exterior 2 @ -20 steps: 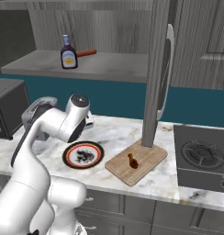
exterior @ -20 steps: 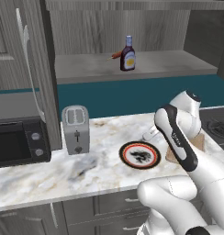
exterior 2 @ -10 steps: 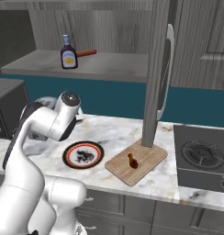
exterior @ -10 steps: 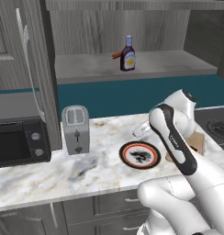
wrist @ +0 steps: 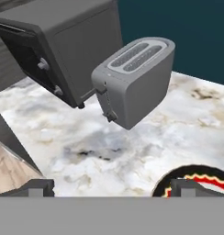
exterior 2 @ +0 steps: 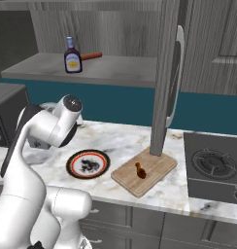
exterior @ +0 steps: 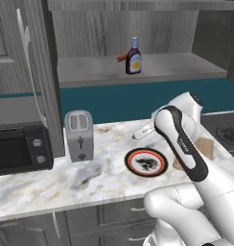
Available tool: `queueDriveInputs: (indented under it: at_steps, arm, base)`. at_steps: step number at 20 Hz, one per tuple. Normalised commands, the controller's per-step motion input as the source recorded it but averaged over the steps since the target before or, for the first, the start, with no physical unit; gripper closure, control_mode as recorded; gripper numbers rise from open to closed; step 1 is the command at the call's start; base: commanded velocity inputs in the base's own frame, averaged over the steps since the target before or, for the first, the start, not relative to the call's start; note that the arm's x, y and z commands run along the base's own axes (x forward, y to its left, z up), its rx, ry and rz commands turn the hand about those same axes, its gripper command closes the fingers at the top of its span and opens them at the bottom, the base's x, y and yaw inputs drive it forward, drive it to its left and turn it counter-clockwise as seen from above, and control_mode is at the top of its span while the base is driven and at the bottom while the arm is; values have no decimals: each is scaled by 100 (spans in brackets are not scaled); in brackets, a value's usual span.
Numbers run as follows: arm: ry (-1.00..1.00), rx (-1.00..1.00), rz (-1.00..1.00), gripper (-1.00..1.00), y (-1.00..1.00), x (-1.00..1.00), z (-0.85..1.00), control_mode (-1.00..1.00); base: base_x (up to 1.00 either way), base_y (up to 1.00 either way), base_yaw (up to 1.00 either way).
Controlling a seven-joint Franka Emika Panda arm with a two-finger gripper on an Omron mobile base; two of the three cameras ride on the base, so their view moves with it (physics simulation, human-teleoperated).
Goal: Pick the chicken drumstick from the plate and place it on the cutting board. Then pick the condiment bottle from the cabinet and place it next to the cutting board.
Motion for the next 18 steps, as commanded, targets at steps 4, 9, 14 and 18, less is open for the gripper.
queueDriveInputs:
  at_steps: [4,9,14,18]
  arm:
    - [0,8,9,-100,12,0,9,-100]
    - [-5,7,14,-100,9,0,5,-100]
    - [-10,4,21,-100,14,0,0,-100]
    - [-12,6,17,-100,17,0,6,-100]
  base:
    - [0,0,0]
    - [0,0,0]
    - [0,0,0]
    - [0,0,0]
